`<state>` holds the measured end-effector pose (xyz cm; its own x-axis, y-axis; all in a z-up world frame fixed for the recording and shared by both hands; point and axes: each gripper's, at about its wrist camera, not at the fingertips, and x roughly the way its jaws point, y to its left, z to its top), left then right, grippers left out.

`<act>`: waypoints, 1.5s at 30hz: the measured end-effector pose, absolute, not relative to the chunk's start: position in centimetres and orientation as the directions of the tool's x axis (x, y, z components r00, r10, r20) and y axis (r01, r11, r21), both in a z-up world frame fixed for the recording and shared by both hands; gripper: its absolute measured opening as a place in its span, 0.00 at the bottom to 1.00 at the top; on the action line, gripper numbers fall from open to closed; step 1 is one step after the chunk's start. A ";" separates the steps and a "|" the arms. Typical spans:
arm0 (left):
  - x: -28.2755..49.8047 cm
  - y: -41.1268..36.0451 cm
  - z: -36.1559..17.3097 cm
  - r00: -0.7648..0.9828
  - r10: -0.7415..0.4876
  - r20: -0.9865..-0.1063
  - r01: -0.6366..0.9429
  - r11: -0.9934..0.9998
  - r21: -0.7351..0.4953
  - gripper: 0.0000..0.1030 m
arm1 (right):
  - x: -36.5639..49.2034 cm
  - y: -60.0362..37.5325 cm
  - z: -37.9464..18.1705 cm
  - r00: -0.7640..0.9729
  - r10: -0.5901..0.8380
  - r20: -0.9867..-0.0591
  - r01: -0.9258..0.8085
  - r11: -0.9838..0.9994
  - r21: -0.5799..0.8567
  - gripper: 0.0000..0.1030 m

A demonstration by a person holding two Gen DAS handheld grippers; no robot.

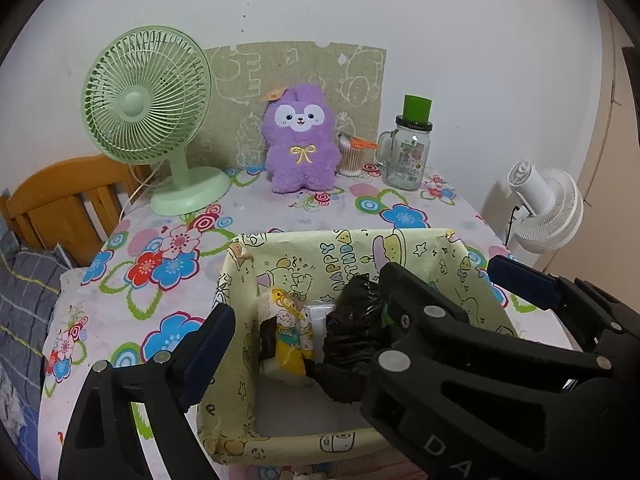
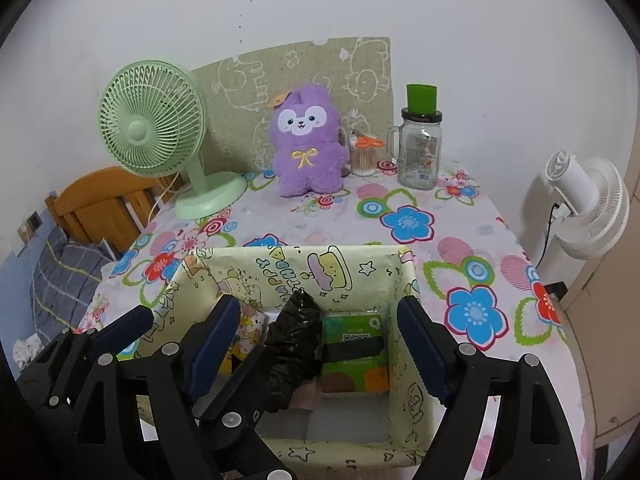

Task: Organize soft objects
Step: 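Open the left tool to release the wipes pack while the right tool releases the black bag, then withdraw both open tools from the box toward the white roll and clear pouch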

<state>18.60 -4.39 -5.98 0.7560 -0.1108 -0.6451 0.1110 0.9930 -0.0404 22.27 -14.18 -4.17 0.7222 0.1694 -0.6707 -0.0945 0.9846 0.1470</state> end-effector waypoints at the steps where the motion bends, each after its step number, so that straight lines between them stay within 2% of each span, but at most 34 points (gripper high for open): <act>1: 18.4 -4.4 -5.9 0.758 -0.111 -0.643 0.111 0.993 -0.040 0.90 | 22.1 -14.2 -4.0 0.724 0.166 -0.669 -0.092 0.985 0.145 0.81; 4: 18.0 -4.4 -5.4 0.765 -0.110 -0.634 0.114 0.993 -0.034 0.93 | 21.6 -14.2 -3.6 0.732 0.160 -0.662 -0.088 0.986 0.141 0.83; 6: 17.8 -4.4 -5.2 0.768 -0.113 -0.630 0.118 0.992 -0.034 0.93 | 21.3 -14.2 -3.4 0.737 0.155 -0.658 -0.084 0.987 0.138 0.90; 9: 17.3 -4.5 -4.8 0.774 -0.112 -0.623 0.118 0.993 -0.031 0.94 | 20.7 -14.3 -2.9 0.746 0.149 -0.649 -0.080 0.988 0.135 0.93; 26: 14.5 -4.6 -3.3 0.793 -0.121 -0.597 0.126 0.991 -0.035 0.99 | 17.5 -14.6 -0.8 0.781 0.115 -0.614 -0.055 0.992 0.115 1.00; 45: 10.3 -4.4 -1.6 0.822 -0.139 -0.553 0.137 0.989 -0.045 1.00 | 12.9 -14.5 1.4 0.819 0.094 -0.566 -0.045 0.994 0.100 1.00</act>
<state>10.34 -4.35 -1.60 0.8217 -0.1393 -0.5527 0.1373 0.9895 -0.0453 12.87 -14.45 1.43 0.8190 0.0941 -0.5661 -0.0453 0.9940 0.0997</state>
